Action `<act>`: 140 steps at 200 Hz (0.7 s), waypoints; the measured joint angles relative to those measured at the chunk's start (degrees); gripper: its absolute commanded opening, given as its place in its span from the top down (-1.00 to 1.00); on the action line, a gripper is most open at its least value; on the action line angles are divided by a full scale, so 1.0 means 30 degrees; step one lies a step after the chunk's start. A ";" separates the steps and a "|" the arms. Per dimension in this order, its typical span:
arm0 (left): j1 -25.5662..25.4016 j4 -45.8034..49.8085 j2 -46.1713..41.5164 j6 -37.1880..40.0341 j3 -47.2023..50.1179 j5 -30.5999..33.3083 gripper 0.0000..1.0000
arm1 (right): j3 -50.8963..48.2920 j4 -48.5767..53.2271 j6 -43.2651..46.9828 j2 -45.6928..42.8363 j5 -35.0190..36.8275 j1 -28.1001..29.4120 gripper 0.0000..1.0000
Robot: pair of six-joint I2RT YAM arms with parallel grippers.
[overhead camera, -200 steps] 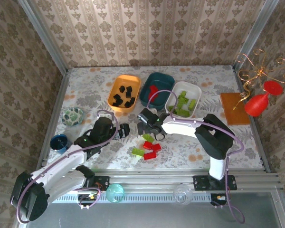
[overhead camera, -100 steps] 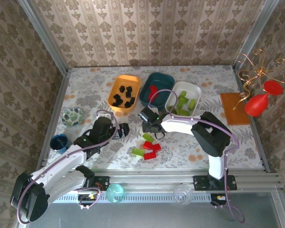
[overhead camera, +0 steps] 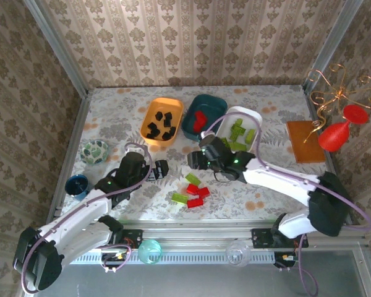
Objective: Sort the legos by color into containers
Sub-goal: Pick up the lego from the center of the table, then place the lego in the container.
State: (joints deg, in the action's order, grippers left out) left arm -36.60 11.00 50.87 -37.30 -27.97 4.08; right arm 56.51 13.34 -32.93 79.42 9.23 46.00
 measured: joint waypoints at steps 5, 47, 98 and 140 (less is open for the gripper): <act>-0.0007 0.0029 0.0000 0.0007 -0.0044 0.0000 -1.00 | 0.0219 0.0029 0.0102 -0.0255 -0.0073 -0.0306 0.07; -0.0095 0.0036 0.0000 0.0240 -0.0240 -0.0182 -1.00 | 0.3796 -0.0160 0.0729 0.2922 -0.0663 -0.3643 0.11; -0.0991 0.0255 0.0007 0.0809 -0.0619 -0.0474 -1.00 | 0.9843 0.1166 0.1013 1.0877 -0.1253 -0.5246 0.05; -0.1807 0.0583 0.0539 0.1275 -0.1078 -0.0510 -1.00 | 1.2750 0.2747 0.1093 1.2998 -0.1217 -0.5260 -0.71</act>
State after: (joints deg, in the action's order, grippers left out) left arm -42.02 12.75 52.49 -33.47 -31.20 2.55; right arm 94.76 21.58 -29.65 118.41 5.58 30.22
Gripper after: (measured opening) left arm 0.998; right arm 0.792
